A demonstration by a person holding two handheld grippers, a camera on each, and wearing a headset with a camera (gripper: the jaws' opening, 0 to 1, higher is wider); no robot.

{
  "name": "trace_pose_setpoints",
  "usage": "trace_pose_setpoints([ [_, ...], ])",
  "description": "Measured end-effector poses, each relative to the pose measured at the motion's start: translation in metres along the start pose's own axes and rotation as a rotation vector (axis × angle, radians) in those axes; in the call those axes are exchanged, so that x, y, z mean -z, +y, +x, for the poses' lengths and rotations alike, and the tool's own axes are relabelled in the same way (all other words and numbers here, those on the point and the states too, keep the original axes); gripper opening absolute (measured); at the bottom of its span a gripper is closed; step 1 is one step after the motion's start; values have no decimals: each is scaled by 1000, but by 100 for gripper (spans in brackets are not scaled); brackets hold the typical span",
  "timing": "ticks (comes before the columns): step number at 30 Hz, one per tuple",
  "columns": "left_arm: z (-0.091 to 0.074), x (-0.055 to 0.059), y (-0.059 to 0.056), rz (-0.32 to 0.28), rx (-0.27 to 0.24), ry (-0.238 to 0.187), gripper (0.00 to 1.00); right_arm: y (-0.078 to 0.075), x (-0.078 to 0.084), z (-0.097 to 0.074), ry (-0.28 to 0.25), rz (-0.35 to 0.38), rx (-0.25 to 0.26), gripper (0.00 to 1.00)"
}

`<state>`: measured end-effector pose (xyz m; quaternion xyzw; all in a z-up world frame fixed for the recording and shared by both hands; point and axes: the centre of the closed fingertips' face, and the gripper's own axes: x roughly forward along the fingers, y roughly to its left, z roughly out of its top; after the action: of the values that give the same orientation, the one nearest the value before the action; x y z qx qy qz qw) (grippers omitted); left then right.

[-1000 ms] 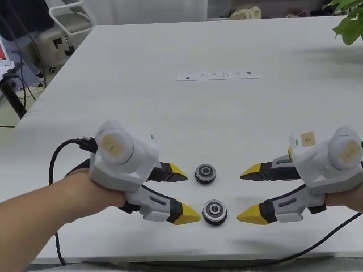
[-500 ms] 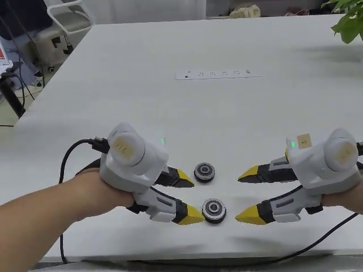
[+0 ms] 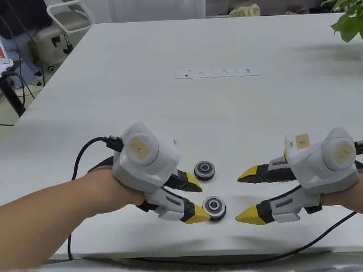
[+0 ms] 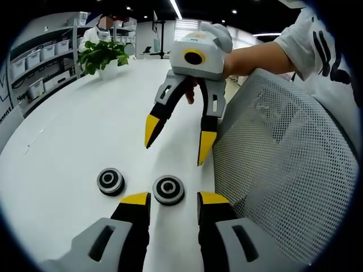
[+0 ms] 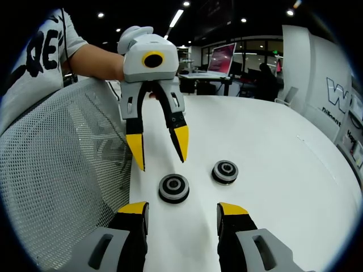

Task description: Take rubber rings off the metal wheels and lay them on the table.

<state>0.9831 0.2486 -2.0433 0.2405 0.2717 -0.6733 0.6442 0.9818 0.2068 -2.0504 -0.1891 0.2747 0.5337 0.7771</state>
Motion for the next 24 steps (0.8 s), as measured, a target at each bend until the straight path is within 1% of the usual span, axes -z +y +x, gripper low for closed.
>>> trace_pose_setpoints([
  [4, 5, -1, 0, -8, 8, 3, 26, 0, 1, 0, 2, 0, 0, 46],
  [10, 12, 2, -1, -25, 17, 16, 22, 1, 3, 1, 4, 2, -2, 46],
  [12, 14, 0, -1, -34, 19, 11, 22, 1, 4, 1, 4, 4, -4, 46],
  [16, 17, 0, 0, -31, 16, 14, 21, 1, 4, 1, 2, 5, -4, 46],
  [22, 23, 3, -3, -28, 20, 28, 19, 1, 7, 2, 11, 4, -7, 46],
  [24, 23, 1, -2, -29, 15, 18, 19, 1, 8, 3, 14, 4, -8, 46],
])
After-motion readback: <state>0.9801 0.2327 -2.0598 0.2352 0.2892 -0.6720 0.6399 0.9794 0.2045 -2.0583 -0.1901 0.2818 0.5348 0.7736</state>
